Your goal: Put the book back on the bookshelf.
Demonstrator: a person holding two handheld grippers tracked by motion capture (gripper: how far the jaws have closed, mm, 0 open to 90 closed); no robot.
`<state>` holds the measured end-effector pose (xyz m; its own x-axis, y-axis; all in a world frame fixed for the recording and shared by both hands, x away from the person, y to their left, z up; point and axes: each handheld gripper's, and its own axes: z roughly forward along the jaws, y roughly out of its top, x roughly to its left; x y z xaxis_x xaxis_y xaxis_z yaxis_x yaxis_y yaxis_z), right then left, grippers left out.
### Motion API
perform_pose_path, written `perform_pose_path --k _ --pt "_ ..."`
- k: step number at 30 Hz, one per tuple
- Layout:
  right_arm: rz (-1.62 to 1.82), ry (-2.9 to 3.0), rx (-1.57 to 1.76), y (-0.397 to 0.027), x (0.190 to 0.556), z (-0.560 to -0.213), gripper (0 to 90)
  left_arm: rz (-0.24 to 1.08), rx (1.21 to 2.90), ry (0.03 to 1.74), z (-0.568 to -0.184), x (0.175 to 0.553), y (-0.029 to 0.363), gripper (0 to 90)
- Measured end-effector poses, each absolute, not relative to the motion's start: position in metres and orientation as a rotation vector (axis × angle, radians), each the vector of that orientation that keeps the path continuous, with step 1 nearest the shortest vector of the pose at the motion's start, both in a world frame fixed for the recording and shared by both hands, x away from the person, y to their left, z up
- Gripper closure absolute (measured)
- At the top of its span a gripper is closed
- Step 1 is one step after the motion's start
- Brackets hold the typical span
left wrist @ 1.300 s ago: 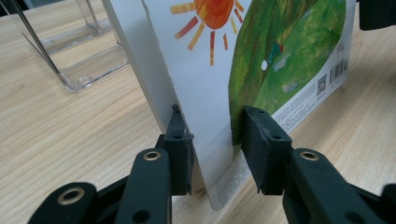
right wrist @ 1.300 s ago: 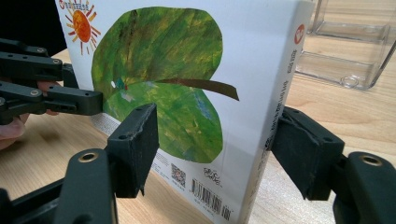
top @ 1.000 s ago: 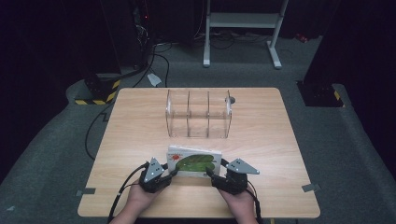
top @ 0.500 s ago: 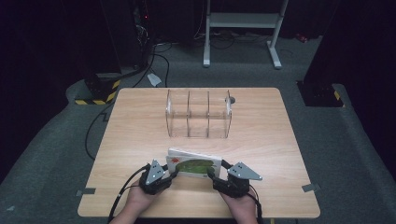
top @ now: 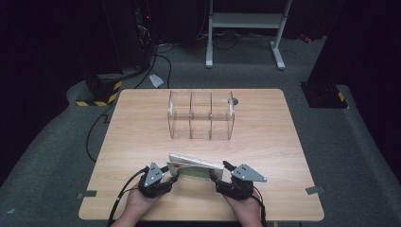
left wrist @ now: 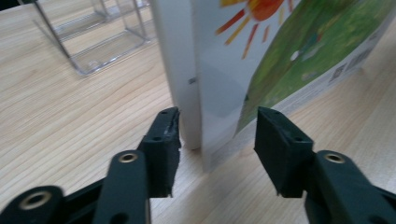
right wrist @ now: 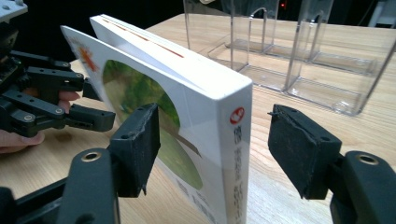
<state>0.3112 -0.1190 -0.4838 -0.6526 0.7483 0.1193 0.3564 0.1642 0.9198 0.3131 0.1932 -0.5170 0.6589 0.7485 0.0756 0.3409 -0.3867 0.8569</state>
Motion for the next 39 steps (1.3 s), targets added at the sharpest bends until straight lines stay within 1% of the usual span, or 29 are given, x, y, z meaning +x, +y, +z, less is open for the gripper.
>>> perform_pose_path --k 12,18,23,26,35,39 --pt "1.491 2.155 0.985 -0.102 0.32 -0.484 29.3 0.618 1.975 0.93 -0.518 0.311 0.215 46.3" --pt "1.495 2.168 0.982 -0.098 0.324 -0.484 29.5 0.648 1.991 1.004 -0.521 0.313 0.227 45.1" --pt "1.487 2.145 0.954 -0.098 0.322 -0.482 41.7 0.676 2.023 1.088 -0.523 0.318 0.237 43.4" --pt "1.49 2.134 0.939 -0.1 0.32 -0.481 45.7 0.684 2.021 1.124 -0.523 0.321 0.242 41.1" --pt "1.494 2.157 0.863 -0.1 0.31 -0.479 73.3 0.715 2.021 1.178 -0.525 0.333 0.253 40.5" --pt "1.466 2.139 0.862 -0.101 0.306 -0.478 74.4 0.72 2.012 1.202 -0.525 0.339 0.258 40.4"
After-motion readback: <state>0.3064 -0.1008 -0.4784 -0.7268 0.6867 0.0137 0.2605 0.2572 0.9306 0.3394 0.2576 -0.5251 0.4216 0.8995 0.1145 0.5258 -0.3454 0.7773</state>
